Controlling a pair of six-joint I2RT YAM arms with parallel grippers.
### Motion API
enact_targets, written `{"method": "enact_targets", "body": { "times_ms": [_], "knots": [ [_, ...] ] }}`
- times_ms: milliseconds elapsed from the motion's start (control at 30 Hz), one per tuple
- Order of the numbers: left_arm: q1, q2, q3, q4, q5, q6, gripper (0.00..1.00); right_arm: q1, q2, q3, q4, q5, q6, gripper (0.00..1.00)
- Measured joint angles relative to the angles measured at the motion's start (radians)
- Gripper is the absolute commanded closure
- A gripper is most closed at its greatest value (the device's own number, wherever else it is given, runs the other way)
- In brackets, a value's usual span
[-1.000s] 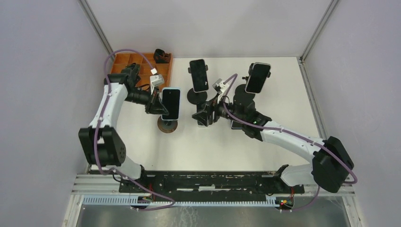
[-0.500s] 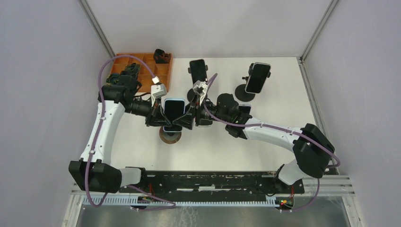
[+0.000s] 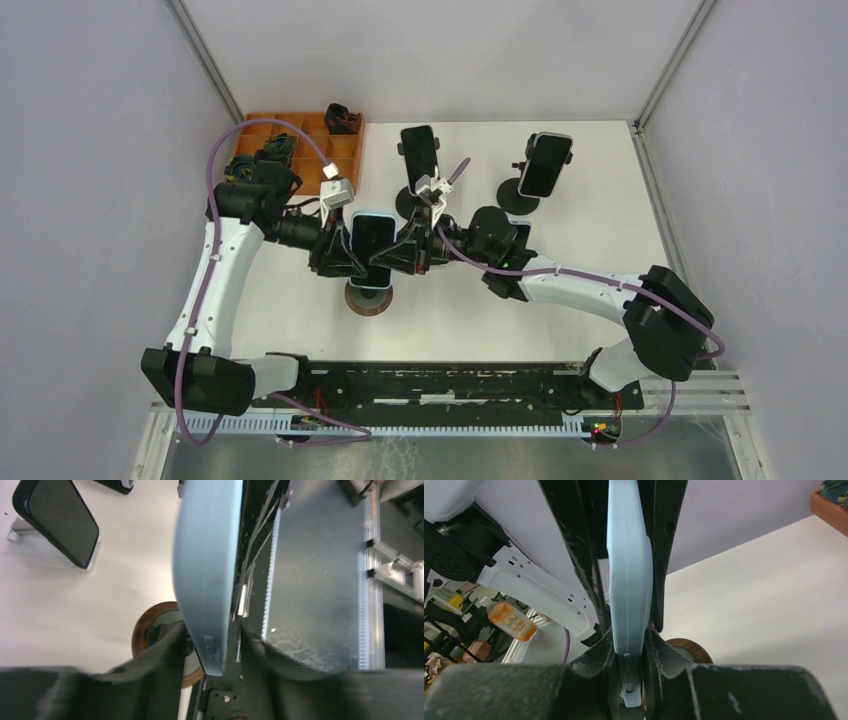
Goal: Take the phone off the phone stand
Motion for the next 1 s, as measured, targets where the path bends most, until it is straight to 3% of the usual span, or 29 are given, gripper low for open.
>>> {"method": "enact_targets", "body": {
  "times_ms": [33, 67, 433, 633, 1000],
  "knots": [
    [0.000, 0.000, 0.004, 0.006, 0.003, 0.000, 0.07, 0.000, -0.005, -0.004, 0.000, 0.003, 0.009, 1.00],
    [0.000, 0.000, 0.012, 0.011, 0.010, -0.004, 0.01, 0.000, -0.011, -0.010, -0.006, 0.004, 0.010, 1.00],
    [0.006, -0.016, 0.095, 0.018, 0.033, -0.014, 0.00, -0.093, -0.127, -0.092, -0.059, -0.009, 0.056, 1.00],
    [0.016, -0.016, 0.092, 0.040, 0.041, 0.022, 0.00, -0.168, -0.202, -0.140, 0.063, -0.035, 0.165, 1.00],
    [0.019, -0.056, -0.043, 0.277, 0.093, -0.059, 0.01, -0.135, -0.145, -0.110, 0.314, -0.072, 0.380, 1.00]
  ]
}}
